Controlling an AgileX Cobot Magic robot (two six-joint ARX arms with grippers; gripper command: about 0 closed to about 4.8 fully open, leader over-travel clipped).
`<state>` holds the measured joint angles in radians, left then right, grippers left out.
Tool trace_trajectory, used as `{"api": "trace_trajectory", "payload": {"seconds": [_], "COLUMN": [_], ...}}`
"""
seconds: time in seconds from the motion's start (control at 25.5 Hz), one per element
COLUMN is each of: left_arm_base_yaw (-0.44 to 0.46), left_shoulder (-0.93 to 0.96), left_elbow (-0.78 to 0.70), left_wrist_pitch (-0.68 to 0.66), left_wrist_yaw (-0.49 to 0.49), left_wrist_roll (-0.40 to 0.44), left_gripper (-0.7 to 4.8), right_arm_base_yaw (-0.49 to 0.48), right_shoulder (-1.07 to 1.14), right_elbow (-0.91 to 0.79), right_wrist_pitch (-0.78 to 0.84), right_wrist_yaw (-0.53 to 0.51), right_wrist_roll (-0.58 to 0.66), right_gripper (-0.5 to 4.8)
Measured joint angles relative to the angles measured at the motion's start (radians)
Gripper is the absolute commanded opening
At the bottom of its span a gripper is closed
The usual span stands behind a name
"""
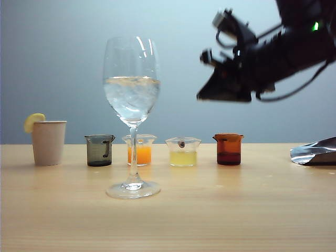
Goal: Pick up the second measuring cup from the left, pour the orange juice inside into the goblet, and finally put the measuring cup back in its original place.
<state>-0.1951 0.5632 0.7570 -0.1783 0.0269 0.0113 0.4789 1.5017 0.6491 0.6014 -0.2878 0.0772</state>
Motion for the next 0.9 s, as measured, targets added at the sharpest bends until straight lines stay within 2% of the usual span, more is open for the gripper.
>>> {"api": "trace_trajectory", "payload": {"seconds": [0.27, 0.39, 0.51, 0.63, 0.9], "left_arm_base_yaw": [0.000, 0.000, 0.000, 0.000, 0.000], "left_shoulder": [0.002, 0.005, 0.006, 0.006, 0.006], "left_elbow": [0.000, 0.000, 0.000, 0.000, 0.000], "left_wrist_pitch": [-0.014, -0.018, -0.020, -0.021, -0.021], "left_wrist_yaw": [-0.005, -0.005, -0.005, -0.005, -0.005], "left_wrist_roll": [0.000, 0.000, 0.000, 0.020, 0.041], "left_gripper": [-0.06, -0.06, -0.06, -0.06, -0.06], "right_arm_base_yaw": [0.006, 0.046, 0.138, 0.158, 0.164], "right_shoulder": [0.191, 0.242, 0.315, 0.398, 0.514], "right_elbow": [-0.006, -0.006, -0.005, 0.027, 0.175], "right_wrist_pitch": [0.211, 0.248, 0.315, 0.391, 0.404], "right_wrist_yaw": [0.000, 0.044, 0.143, 0.190, 0.187], "right_wrist_roll": [-0.024, -0.024, -0.026, -0.018, -0.003], "right_gripper": [-0.09, -0.09, -0.09, -0.09, -0.09]}}
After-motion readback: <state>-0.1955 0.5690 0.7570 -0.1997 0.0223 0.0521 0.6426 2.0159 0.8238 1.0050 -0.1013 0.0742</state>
